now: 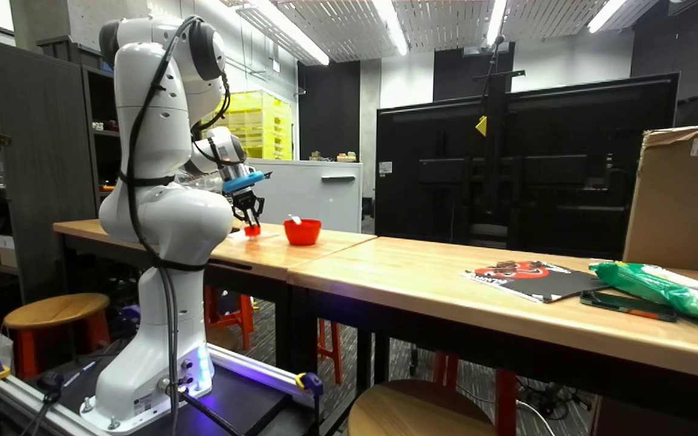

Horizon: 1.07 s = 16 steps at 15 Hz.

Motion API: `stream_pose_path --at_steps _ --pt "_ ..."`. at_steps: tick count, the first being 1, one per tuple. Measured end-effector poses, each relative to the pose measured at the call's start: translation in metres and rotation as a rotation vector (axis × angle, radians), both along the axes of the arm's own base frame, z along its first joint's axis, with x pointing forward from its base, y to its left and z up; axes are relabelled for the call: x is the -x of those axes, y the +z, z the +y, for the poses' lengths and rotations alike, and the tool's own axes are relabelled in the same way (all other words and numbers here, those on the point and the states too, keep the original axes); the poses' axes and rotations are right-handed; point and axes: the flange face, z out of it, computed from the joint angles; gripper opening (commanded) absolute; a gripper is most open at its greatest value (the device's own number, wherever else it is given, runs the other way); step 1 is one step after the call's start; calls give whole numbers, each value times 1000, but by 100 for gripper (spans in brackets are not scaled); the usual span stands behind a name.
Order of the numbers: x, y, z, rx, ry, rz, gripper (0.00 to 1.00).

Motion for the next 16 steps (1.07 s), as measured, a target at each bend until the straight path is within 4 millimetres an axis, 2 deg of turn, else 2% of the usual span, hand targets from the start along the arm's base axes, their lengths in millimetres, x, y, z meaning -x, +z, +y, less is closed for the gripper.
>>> stream_pose_path --at_steps 4,12,16 --pt "-8 11 9 -13 9 -23 5" --pt "-15 11 13 -20 6 -23 5" --pt "-18 20 16 -10 21 -53 5"
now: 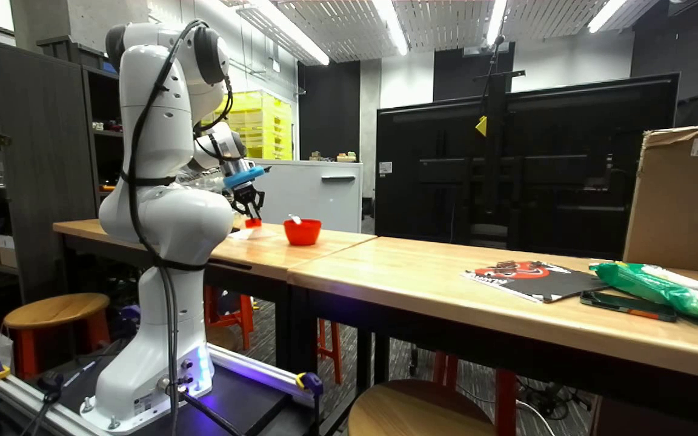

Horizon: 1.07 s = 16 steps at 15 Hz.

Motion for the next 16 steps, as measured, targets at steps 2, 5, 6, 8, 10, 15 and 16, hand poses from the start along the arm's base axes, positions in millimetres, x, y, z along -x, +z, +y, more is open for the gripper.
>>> stream_pose_path --at_steps 2,5,6,8,10,15,16 --pt "-2 4 0 5 2 -13 5" --pt "-5 9 -1 3 -7 -27 5" --pt "-7 10 -3 2 -11 -30 5" --pt "-9 10 -7 1 -22 -30 5" --pt "-12 10 -12 1 -33 -30 5" --pt "-16 7 -20 3 -49 -25 5" --pt "-16 6 -21 4 -50 -23 5"
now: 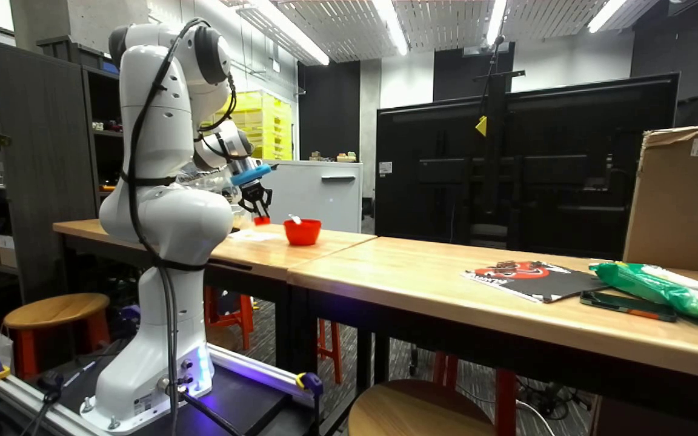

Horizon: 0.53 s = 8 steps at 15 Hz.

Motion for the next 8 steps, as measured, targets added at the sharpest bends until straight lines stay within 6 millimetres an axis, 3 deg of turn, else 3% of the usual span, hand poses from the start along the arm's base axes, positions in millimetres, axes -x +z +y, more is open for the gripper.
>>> stream_pose_path --at_steps 8 --pt "-2 -16 0 7 -1 30 5"
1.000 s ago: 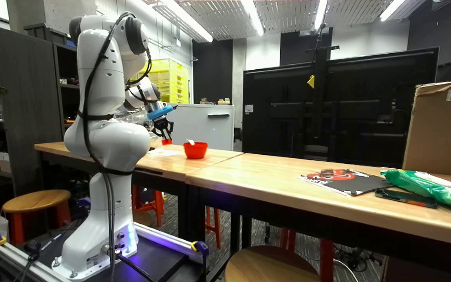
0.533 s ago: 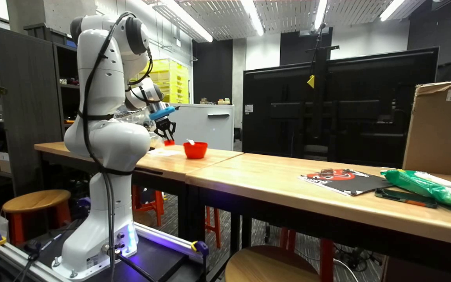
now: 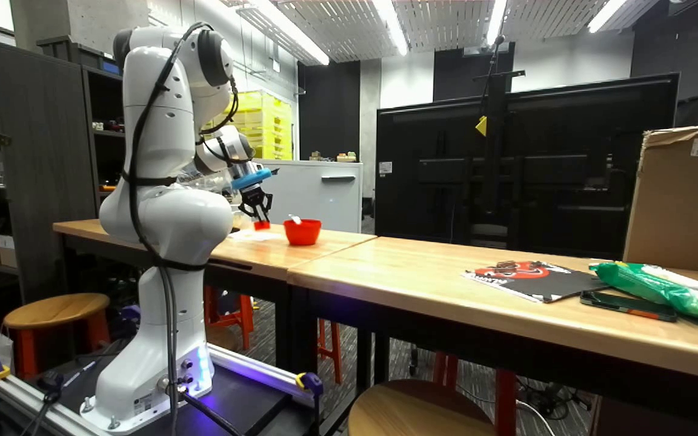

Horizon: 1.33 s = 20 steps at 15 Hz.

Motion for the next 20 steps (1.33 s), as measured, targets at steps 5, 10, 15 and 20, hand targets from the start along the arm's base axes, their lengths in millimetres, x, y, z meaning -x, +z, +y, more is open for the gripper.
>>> stream_pose_path --at_steps 5,10,15,20 --pt "-1 -7 0 2 -1 14 5" --pt "0 -15 0 3 -4 29 21" --pt "3 -22 -3 1 -14 48 57" --pt "4 -33 -16 -23 -64 86 90"
